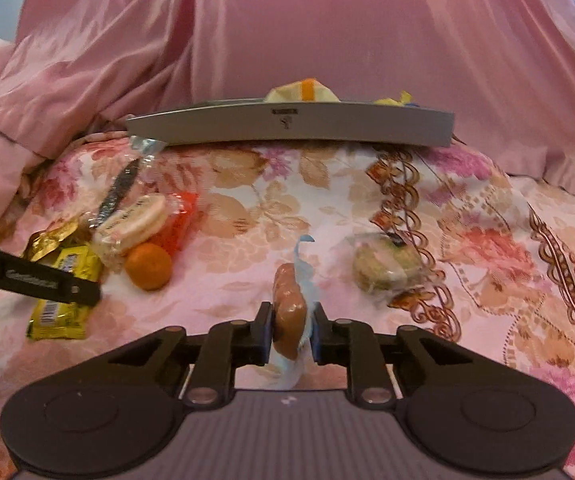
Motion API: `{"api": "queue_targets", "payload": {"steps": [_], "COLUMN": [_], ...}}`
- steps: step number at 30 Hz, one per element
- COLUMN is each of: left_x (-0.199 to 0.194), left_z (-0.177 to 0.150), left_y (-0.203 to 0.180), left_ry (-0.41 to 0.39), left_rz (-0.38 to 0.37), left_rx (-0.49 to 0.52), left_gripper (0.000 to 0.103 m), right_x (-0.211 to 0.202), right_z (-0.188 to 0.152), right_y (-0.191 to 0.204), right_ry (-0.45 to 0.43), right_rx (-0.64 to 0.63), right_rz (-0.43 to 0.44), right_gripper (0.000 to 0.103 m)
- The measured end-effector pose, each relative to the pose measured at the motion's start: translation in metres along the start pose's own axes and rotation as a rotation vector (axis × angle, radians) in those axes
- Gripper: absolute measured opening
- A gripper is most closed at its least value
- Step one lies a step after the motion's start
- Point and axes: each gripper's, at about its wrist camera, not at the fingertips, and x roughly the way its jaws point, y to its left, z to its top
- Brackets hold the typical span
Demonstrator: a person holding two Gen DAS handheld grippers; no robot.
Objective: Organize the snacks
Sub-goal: 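Grasp the sausage pack with the right tool while the left tool grasps the yellow wafer bar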
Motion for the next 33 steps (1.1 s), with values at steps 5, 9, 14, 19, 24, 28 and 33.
{"api": "queue_targets", "payload": {"steps": [5,9,14,19,24,28,33], "left_x": [-0.009,-0.015,-0.012,-0.006,-0.005,-0.008,-0.019], "left_z": [-0.011,-0.019,-0.015,-0.012,-0.012,-0.013,-0.021], "left_y": [-0.006,-0.010,-0.010,-0.015,-0.014,-0.012,-0.013], "left_ry": [0.012,0.016,0.042,0.059,0.059,0.059,0.070], "left_rz": [-0.066,-0.109,-0.127,-0.120,-0.119,-0.129,-0.167], "left_rx": [0.037,0.091,0.118,0.149,0.147,0.140,0.160], "left_gripper": [0.055,0.055,0.056,0.064,0.059,0.054,0.053], "right_x": [0.004,0.010,0.022,0.022,0.016,0.009,0.001], "right_z": [0.002,0.005,0.007,0.006,0.003,0.000,-0.006], "right_y": [-0.003,-0.001,0.005,0.010,0.015,0.022,0.032], "right_ry": [0.017,0.033,0.070,0.067,0.068,0.067,0.066], "right_rx": [0.000,0.005,-0.006,-0.019,-0.031,-0.049,-0.086], "right_rz": [0.000,0.025,0.056,0.041,0.046,0.082,0.114], "right_gripper": [0.027,0.033,0.033,0.019,0.019,0.019,0.019]}}
